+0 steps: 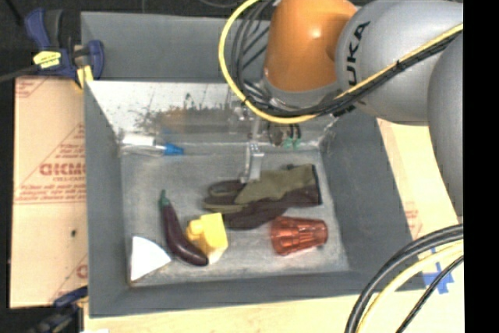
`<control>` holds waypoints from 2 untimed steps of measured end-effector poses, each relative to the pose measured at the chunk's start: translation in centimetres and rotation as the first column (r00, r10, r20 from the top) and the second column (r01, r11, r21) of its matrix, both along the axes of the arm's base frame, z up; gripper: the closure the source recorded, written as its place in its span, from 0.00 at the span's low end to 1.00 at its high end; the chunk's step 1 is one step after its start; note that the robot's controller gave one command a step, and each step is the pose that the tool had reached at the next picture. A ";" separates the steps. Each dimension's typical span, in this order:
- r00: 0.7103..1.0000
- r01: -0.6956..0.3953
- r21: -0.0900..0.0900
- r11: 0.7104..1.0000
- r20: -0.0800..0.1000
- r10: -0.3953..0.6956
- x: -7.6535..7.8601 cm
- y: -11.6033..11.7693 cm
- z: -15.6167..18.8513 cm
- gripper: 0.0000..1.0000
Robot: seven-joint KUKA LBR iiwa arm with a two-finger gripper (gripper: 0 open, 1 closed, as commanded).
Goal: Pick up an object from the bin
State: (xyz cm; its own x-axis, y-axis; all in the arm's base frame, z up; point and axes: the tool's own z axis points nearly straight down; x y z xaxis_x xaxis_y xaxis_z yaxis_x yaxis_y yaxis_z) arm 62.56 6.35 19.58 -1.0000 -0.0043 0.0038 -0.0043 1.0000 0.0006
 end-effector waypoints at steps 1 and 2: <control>1.000 0.001 0.001 1.000 0.008 -0.001 0.1 0.0 0.5 0.00; 0.998 -0.063 0.000 0.998 0.014 0.063 -1.5 -0.8 -1.9 0.00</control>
Offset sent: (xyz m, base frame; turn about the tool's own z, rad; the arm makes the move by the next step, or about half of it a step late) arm -0.0635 -0.0329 -0.0904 -0.2247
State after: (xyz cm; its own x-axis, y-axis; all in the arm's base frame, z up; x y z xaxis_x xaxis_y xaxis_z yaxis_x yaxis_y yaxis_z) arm 61.06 5.51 17.72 -0.9977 -0.0670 -0.0103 -0.0670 0.9978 0.0003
